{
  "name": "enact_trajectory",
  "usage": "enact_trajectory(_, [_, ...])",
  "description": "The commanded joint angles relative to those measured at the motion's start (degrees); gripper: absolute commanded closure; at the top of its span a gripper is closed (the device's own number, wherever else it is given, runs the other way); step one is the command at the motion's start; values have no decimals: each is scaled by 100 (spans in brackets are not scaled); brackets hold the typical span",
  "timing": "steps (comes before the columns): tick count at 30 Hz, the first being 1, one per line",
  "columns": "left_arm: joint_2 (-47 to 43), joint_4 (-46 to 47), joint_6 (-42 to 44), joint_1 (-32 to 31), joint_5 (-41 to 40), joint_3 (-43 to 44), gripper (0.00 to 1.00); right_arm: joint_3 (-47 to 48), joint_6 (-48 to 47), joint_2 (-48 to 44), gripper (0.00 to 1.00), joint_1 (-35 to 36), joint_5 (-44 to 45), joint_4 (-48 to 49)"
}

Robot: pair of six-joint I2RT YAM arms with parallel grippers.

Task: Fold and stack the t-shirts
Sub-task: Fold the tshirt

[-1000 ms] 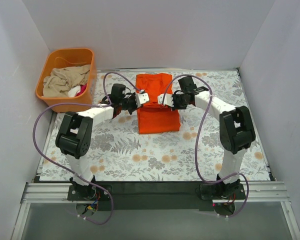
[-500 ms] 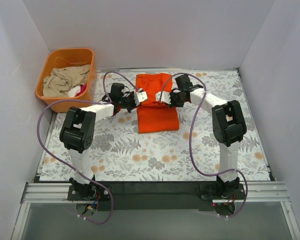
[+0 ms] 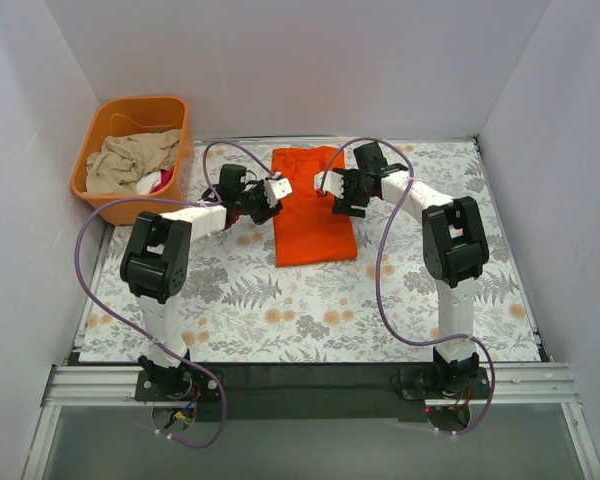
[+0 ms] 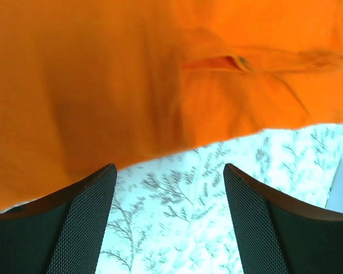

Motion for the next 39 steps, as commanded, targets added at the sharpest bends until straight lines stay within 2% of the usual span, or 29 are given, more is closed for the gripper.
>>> enact_trajectory(1, [-343, -102, -411, 71, -117, 196, 60, 482, 619, -316, 31, -198, -96, 48])
enact_trajectory(4, [-703, -129, -1103, 71, -135, 126, 57, 492, 919, -755, 33, -312, -394, -179])
enact_trajectory(6, [-861, -208, -1647, 71, -56, 204, 57, 404, 1226, -1045, 42, -330, -588, -399])
enact_trajectory(7, [-862, -269, -1825, 71, 57, 309, 69, 352, 1384, -1125, 52, -330, -790, -583])
enact_trajectory(9, [-688, -682, -2263, 71, 417, 686, 78, 272, 1850, -1205, 58, -330, -1002, -734])
enact_trajectory(10, [-617, -735, -2675, 71, 479, 775, 83, 324, 2017, -1144, 64, -330, -1194, -952])
enact_trajectory(14, [-160, -815, -3468, 45, 612, 1101, 88, 710, 2703, -574, 73, -330, -1494, -1270])
enact_trajectory(19, [288, -806, -4076, 36, 568, 1268, 91, 1396, 3563, 191, 73, -435, -1941, -1393])
enact_trajectory(21, [526, -902, -4217, 44, 516, 1365, 92, 1476, 3635, 481, 74, -479, -2030, -1455])
enact_trajectory(29, [1255, -1236, -4366, 45, 217, 1760, 92, 1046, 3829, 843, 74, -514, -2136, -1464])
enact_trajectory(33, [1511, -1500, -4323, 97, 137, 2094, 91, 878, 3864, 782, 70, -514, -2040, -1455])
enact_trajectory(34, [1450, -1492, -4314, 106, 216, 2095, 89, 878, 3855, 721, 63, -514, -2022, -1455])
enact_trajectory(35, [1371, -1509, -4279, 115, 425, 2095, 84, 913, 3855, 537, 60, -514, -2022, -1455])
enact_trajectory(36, [1162, -1561, -4113, 124, 497, 2121, 76, 931, 3838, 414, 54, -541, -2074, -1473])
enact_trajectory(37, [1011, -1623, -4025, 115, 567, 2104, 76, 940, 3812, 264, 51, -550, -2084, -1482])
enact_trajectory(38, [853, -1702, -3919, 124, 716, 2060, 68, 888, 3620, -103, 48, -541, -2075, -1543])
enact_trajectory(39, [425, -1746, -3753, 124, 787, 1868, 66, 800, 3470, -306, 44, -532, -2066, -1561])
